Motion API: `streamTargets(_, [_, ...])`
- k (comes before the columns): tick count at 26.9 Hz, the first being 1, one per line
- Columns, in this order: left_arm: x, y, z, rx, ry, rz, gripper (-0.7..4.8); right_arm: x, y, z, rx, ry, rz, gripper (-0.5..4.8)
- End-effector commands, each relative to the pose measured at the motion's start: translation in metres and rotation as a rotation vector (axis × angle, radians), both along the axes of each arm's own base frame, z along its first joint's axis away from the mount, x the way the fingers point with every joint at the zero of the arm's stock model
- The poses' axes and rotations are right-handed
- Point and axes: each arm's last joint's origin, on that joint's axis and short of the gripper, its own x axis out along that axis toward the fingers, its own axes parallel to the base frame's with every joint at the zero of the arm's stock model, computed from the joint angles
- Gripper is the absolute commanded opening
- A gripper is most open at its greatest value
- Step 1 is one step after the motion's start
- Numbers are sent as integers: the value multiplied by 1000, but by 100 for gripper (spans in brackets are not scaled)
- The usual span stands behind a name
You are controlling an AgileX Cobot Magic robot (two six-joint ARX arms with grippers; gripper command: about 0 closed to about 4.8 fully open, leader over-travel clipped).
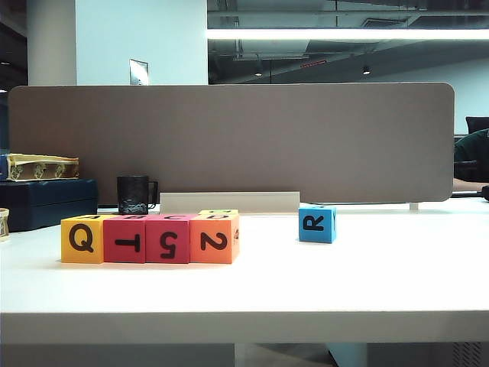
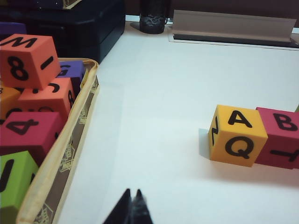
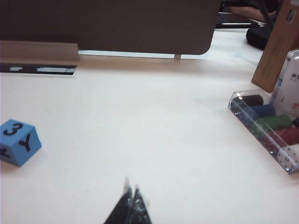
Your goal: Select the appropriate blocks from the scattered letter blocks on the table and arrange them in a row to spell out "ABCD".
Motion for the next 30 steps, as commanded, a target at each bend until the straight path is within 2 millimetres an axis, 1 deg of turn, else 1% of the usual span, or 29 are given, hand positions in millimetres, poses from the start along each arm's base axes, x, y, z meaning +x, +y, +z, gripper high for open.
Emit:
streamTargets(1, [0,0,-1,0,7,-6,-5,-8,-1,-13,9,-23,-5,0])
streamTargets(2, [0,0,-1,0,7,-6,-5,-11,-1,-18,15,-24,-5,0])
streamTargets(4, [0,0,-1,0,7,-6,-5,-19,-2,-39,62,-47,-8,0])
streamTargets(5, [0,0,-1,0,7,-6,-5,-20,-2,-45,72,-58,-8,0])
streamTargets(10, [0,0,-1,0,7,-6,-5,-24,-2,-71,120,-96,-13,0])
streamTargets(13, [0,0,-1,0,7,-6,-5,-26,-2,-83,144,-105,-13,0])
streamTargets(19, [0,0,-1,0,7,-6,-5,-29,-3,-86,142,-88,-27,0])
streamTargets(30, [0,0,-1,0,7,-6,-5,-38,-4,-96,135,4,-34,0])
